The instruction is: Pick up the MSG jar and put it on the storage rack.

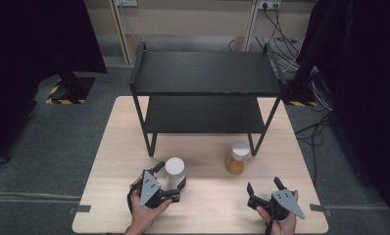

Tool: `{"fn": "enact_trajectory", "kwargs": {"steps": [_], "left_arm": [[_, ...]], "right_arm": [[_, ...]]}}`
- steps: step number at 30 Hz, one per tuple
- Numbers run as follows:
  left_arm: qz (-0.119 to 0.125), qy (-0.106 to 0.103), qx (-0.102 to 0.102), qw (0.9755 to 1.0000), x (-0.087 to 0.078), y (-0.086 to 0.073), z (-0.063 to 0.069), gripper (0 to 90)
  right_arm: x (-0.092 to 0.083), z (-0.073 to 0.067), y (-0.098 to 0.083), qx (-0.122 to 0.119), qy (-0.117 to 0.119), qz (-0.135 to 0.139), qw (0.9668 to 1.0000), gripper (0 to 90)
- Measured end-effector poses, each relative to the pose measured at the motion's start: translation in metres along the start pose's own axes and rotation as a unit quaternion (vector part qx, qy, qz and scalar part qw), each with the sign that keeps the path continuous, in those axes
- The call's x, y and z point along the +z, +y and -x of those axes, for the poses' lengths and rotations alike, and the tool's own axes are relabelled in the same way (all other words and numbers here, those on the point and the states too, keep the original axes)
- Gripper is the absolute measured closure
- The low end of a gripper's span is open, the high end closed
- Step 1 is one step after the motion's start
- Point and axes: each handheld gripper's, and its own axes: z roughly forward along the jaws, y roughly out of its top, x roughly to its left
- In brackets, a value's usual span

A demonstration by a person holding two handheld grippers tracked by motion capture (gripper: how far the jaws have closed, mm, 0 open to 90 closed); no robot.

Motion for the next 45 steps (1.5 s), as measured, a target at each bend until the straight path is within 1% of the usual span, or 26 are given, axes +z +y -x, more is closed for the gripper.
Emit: {"fn": "enact_trajectory", "kwargs": {"steps": [2,6,12,13,17,21,23,27,30,33,34,36,39,41,42,45], "left_arm": [[0.001,0.002,-0.005,1.0,0.001,0.001,0.0,10.3],[-0.002,0.003,-0.003,1.0,0.002,0.002,0.001,15.3],[0.0,0.008,-0.009,0.9999,0.004,0.002,0.002,23.3],[-0.003,0.01,-0.006,0.9999,0.005,0.003,0.002,24.3],[-0.007,0.008,-0.004,0.9999,0.007,0.004,0.003,27.0],[-0.008,0.005,0.0,1.0,0.008,0.005,0.004,32.9],[-0.008,0.007,-0.001,0.9999,0.009,0.005,0.005,33.2],[-0.009,0.006,-0.002,0.9999,0.009,0.006,0.005,33.3],[-0.013,0.007,-0.007,0.9999,0.009,0.008,0.004,33.4],[-0.014,0.008,-0.007,0.9998,0.008,0.009,0.004,33.4],[-0.018,0.007,-0.007,0.9998,0.008,0.011,0.004,33.4],[-0.018,0.006,-0.014,0.9997,0.007,0.012,0.003,33.4],[-0.018,0.004,-0.012,0.9998,0.007,0.014,0.003,33.4],[-0.011,0.003,-0.012,0.9999,0.005,0.015,0.004,33.4],[-0.003,0.001,-0.012,0.9999,0.003,0.018,0.004,33.4],[0.009,0.003,-0.007,0.9999,0.001,0.024,0.006,33.4]], "right_arm": [[0.0,0.0,0.0,0.0,0.0,0.0,1.0,1.6],[0.0,0.0,0.0,-0.002,0.0,-0.001,1.0,1.6],[0.0,-0.001,0.0,-0.003,0.001,-0.001,1.0,1.7],[0.0,0.0,0.0,-0.003,0.001,-0.001,1.0,1.8],[0.0,0.0,0.0,-0.003,0.001,-0.001,1.0,1.9],[0.0,0.0,0.0,-0.004,0.001,0.0,1.0,2.0],[0.0,0.0,0.0,-0.004,0.001,-0.001,1.0,2.0],[0.0,-0.001,0.0,-0.004,0.001,0.0,1.0,2.0],[0.0,-0.001,0.0,-0.004,0.0,0.0,1.0,2.1],[0.0,-0.001,0.0,-0.003,0.001,0.0,1.0,2.1],[0.0,0.0,0.0,-0.003,0.001,-0.001,1.0,2.1],[0.0,0.0,0.0,-0.003,0.001,0.0,1.0,2.1],[0.0,0.0,0.0,-0.002,0.001,-0.001,1.0,2.1],[0.0,0.0,0.0,-0.002,0.001,-0.001,1.0,2.1],[0.0,0.0,0.0,-0.002,0.001,-0.001,1.0,2.1],[0.0,0.0,0.0,-0.002,0.001,-0.001,1.0,2.1]]}}
